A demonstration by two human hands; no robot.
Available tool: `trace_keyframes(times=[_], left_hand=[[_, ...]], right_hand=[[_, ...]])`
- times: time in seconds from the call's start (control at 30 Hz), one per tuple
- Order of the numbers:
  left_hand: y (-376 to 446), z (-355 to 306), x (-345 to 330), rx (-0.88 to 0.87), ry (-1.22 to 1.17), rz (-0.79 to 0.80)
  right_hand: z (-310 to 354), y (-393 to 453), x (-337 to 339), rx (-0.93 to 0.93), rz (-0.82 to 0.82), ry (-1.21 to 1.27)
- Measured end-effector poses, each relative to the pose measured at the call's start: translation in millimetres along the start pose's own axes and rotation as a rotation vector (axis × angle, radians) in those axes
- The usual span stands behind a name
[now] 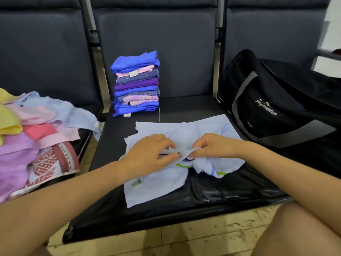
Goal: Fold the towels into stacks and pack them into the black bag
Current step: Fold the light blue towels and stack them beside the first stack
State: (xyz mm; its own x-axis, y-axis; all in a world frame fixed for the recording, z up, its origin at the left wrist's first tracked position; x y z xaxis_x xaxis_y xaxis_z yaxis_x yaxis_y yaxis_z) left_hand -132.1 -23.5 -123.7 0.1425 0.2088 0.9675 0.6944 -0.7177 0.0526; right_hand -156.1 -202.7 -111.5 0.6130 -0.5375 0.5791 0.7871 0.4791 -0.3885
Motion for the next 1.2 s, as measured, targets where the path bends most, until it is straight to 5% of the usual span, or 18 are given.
trace_keyframes(times=[0.1, 0.37, 0.6, 0.83, 1.03, 1.2], left_hand=[[2.1, -19.2, -17.5, -0.116, 0.096, 0.101], [5.1, 10.6, 0.2, 0.103, -0.316, -0.058], [12.2, 33.5, 39.4, 0.153, -0.255, -0.213], [15.9, 81.6, 38.1, 0.353, -0.07, -0.047], [18.8, 105.8, 30.8, 0.637, -0.895, -0.252], [40.3, 118.7, 34.9, 0.701, -0.554, -0.28]], right_hand=[[0.6, -3.5, -2.7, -0.015, 0.097, 0.064], [-11.8, 3.2, 18.5, 0.051, -0.214, -0.094], [-10.5, -2.6, 51.0, -0.065, -0.589, -0.328], [-54.7, -13.6, 82.6, -0.343, -0.736, -0.291], [-92.5, -19.2, 98.1, -0.432, -0.782, -0.182], [-86.5, 2.7, 118.3, -0.359, -0.887, -0.183]])
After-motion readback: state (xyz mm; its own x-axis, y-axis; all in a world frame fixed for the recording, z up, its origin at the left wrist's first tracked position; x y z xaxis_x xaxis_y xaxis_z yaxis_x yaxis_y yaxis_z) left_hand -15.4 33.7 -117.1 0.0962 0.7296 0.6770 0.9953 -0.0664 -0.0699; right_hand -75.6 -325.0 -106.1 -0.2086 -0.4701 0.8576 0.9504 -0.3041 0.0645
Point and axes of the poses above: each hand's wrist, its own y-axis towards the middle knuckle, its own x-axis out of the back of the hand, z = x × y, the point moved 5 cm from there along y, towards the middle knuckle, and after that the axes turned 10 degrees about z, right-handed, at the moved point
